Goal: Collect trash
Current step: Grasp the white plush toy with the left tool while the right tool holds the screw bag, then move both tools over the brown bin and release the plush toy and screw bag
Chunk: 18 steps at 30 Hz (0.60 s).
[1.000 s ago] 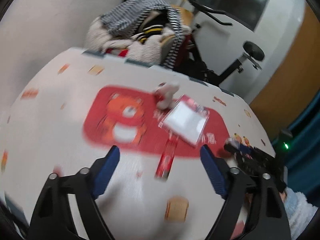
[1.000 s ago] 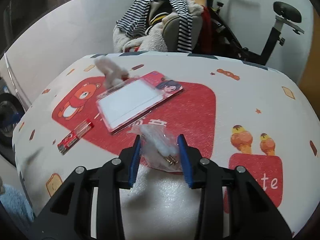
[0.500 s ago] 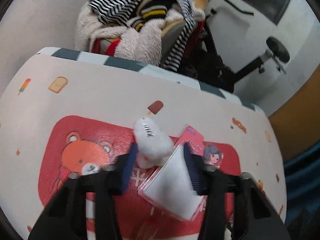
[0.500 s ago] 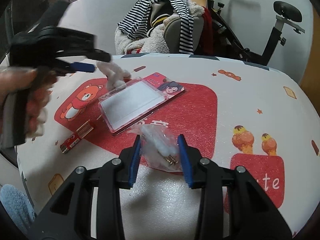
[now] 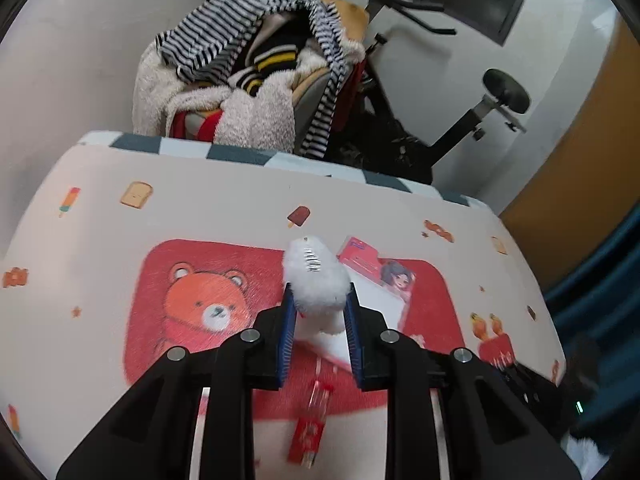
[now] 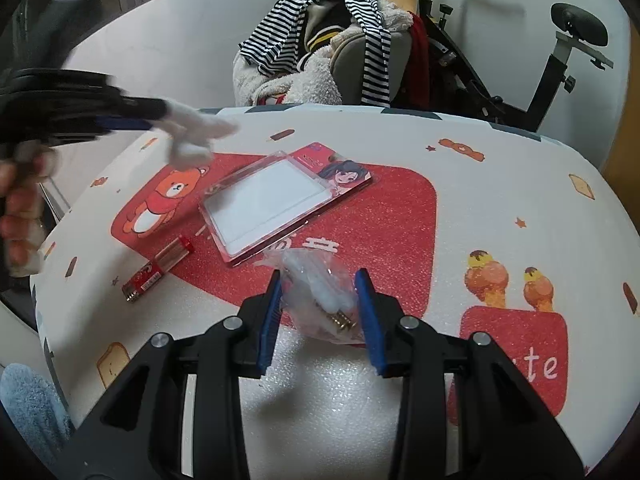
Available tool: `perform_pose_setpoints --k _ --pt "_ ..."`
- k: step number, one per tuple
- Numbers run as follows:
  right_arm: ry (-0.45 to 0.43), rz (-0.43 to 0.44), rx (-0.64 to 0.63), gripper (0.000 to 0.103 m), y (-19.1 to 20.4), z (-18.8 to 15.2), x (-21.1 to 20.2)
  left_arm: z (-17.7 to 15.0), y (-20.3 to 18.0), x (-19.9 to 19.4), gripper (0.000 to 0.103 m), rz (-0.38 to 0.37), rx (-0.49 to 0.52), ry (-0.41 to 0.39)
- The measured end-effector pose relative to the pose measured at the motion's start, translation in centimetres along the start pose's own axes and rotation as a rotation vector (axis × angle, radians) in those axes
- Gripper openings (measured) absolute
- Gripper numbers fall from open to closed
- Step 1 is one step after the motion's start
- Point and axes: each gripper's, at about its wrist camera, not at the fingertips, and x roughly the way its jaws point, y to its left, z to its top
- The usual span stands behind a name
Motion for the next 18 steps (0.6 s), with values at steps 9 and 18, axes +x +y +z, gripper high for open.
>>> perform_pose_setpoints --k 9,18 --pt "-0.044 0.029 -0.057 0.038 2.9 0.6 -5.1 -4.2 -0.3 -9.6 0.023 -0.084 0.066 -0.050" --pt "-0.102 0.064 -0.072 0.038 5.7 -1.0 -12.2 -10.7 -0.1 -17.1 0.023 -0.147 0.070 -0.053"
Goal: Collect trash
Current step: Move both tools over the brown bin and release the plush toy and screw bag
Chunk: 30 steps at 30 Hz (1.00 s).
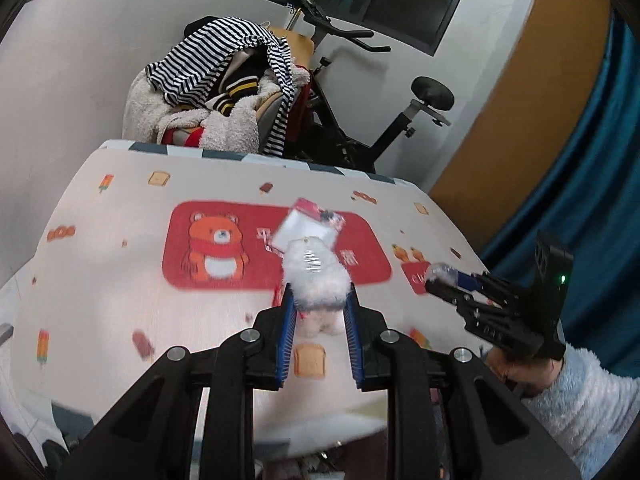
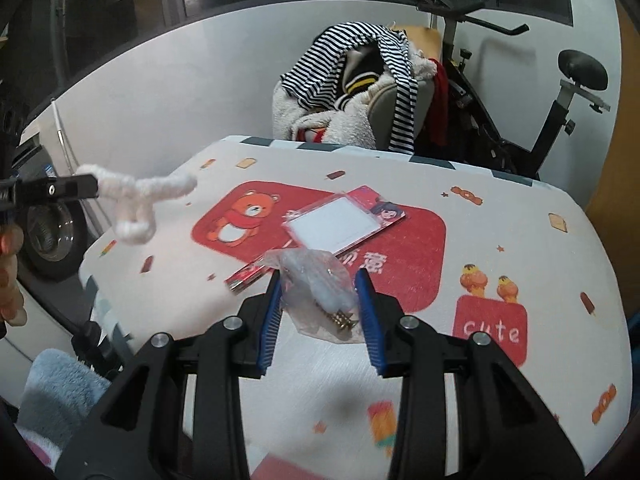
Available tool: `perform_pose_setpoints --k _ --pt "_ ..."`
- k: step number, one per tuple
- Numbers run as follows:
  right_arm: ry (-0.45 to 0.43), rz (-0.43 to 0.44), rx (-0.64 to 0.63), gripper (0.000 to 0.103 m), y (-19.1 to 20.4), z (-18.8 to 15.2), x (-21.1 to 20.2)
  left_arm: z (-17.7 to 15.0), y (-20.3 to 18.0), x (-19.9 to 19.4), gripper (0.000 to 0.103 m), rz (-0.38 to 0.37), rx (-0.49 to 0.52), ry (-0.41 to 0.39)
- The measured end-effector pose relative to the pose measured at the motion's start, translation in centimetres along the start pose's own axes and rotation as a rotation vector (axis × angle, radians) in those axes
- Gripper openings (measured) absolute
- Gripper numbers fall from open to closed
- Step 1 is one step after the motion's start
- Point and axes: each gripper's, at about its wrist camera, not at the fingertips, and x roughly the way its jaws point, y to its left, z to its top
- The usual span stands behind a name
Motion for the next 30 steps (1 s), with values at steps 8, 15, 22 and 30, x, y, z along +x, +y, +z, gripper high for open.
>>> perform_pose_setpoints --k 8,15,22,30 --pt "0.004 0.020 0.012 0.038 2.2 -2.2 -4.5 -6.2 -1.5 -2.8 0.023 -0.001 0.011 0.048" --pt "0.011 0.041 0.014 0.038 3.6 -4.5 -7.4 -12.0 -4.3 -2.6 0.023 -0.047 0.074 0.159" --pt "0.021 0.025 0.029 0.038 4.0 -6.0 -8.6 -15.3 -6.0 -1.3 0.023 -0.039 0.088 0.237" --pt "0.040 -0.012 0.116 0.038 3.6 -7.8 -8.8 -16.8 -6.0 0.0 0.023 -0.023 0.025 0.298"
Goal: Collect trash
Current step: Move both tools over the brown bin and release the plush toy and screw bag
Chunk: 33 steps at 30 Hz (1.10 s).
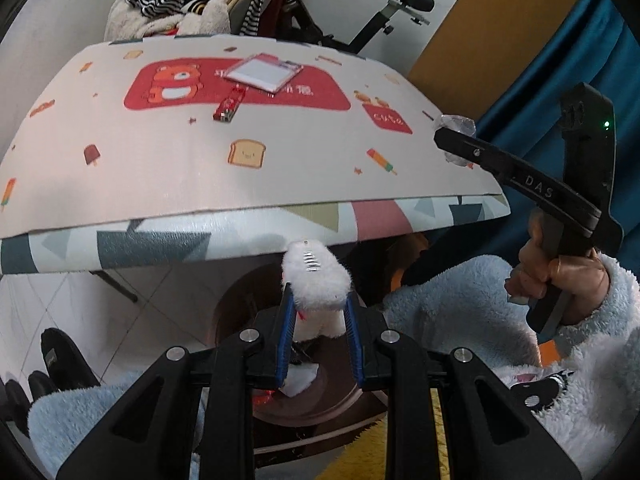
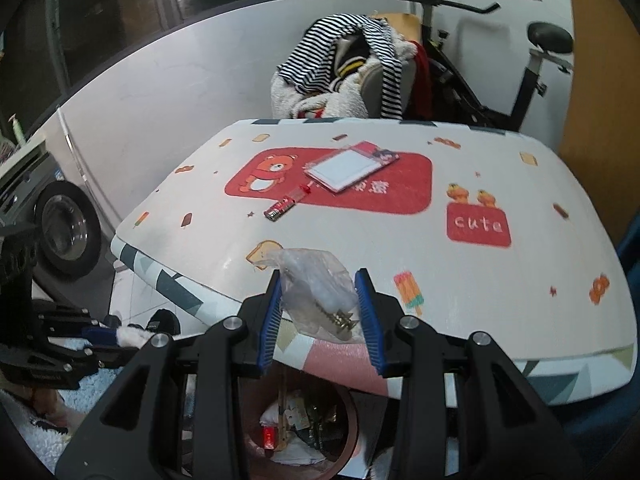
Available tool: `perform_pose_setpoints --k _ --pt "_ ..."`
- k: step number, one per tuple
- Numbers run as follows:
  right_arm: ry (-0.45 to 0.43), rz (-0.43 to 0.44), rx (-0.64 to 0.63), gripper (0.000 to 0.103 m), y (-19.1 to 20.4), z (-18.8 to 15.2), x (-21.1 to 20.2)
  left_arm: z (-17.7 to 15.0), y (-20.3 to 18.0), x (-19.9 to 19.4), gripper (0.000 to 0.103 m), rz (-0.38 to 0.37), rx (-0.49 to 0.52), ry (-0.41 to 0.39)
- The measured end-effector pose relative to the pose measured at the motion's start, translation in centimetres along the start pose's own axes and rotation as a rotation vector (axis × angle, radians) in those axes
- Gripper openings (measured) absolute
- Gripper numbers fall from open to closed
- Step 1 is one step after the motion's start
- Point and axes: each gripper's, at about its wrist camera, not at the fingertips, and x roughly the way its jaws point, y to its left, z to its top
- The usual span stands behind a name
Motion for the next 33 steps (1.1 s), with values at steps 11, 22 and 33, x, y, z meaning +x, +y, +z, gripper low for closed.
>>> perform_pose_setpoints --k 11,22,33 --pt "0.059 0.002 0.178 0.038 -0.8 -3.1 0.8 -0.6 0.4 0.9 0.023 0.017 -0.041 0.024" --pt "0.110 0.010 0.145 0.039 0.6 -4.6 1.6 -1.1 0.4 1.8 0.026 0.015 -0.041 0.044" --pt "0.154 0.019 0.088 0.039 2.1 -4.7 2.5 -0.6 0.4 -1.7 0.091 0.229 -0.053 -0.173"
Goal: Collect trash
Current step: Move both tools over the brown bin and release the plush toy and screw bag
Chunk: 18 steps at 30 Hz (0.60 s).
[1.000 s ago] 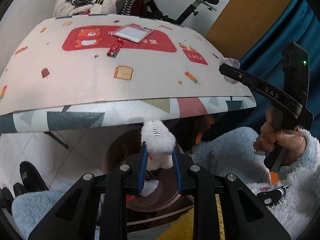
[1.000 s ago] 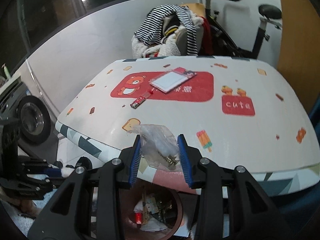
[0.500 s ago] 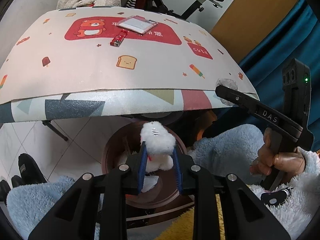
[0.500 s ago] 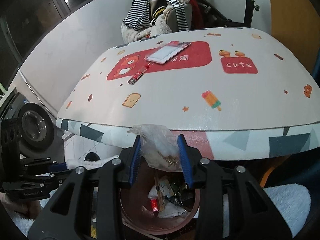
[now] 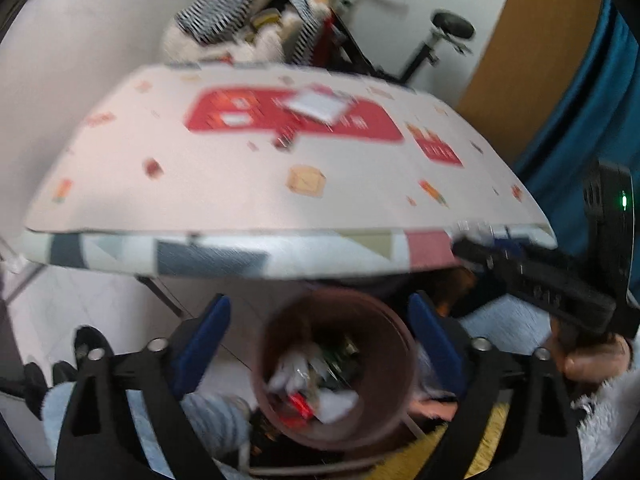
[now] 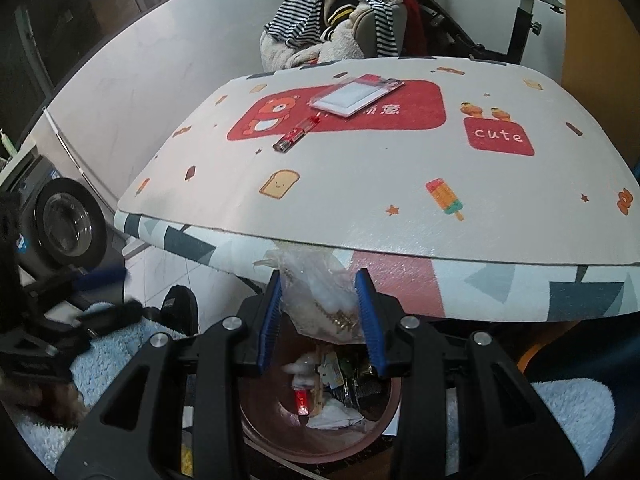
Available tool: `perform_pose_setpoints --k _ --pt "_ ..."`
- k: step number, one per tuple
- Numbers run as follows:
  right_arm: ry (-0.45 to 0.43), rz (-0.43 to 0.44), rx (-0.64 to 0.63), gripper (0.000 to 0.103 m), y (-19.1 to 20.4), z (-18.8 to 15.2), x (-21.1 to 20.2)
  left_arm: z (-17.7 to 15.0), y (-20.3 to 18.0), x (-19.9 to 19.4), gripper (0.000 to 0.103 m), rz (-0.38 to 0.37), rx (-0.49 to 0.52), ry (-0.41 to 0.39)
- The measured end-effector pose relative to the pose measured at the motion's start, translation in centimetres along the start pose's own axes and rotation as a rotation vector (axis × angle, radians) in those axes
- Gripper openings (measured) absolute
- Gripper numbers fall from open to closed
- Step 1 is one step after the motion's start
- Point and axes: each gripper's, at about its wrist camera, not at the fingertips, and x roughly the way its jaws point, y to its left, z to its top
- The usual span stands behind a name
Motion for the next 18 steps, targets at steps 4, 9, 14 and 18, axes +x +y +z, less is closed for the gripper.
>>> perform_pose_setpoints --k 4,9,14,18 --pt "0.028 0.005 -0.021 0.040 0.7 -0.3 0.5 0.6 0.8 -0.8 0.093 0.043 -0.032 -0.054" --pt "0.060 0.015 -0.056 0.041 1.6 -0.7 1.1 0.8 1.3 -0.6 0.093 0.063 -0.056 -0.046" --pt "0.096 0.027 -0.087 0.041 2.4 -1.1 1.8 0.4 1.8 -0.4 0.093 0.071 -0.082 -0.034" --pt "0.109 0.032 -0.089 0.044 2.7 -1.3 2.1 0.2 2.4 -0.3 0.093 0.074 -0.111 -0.024"
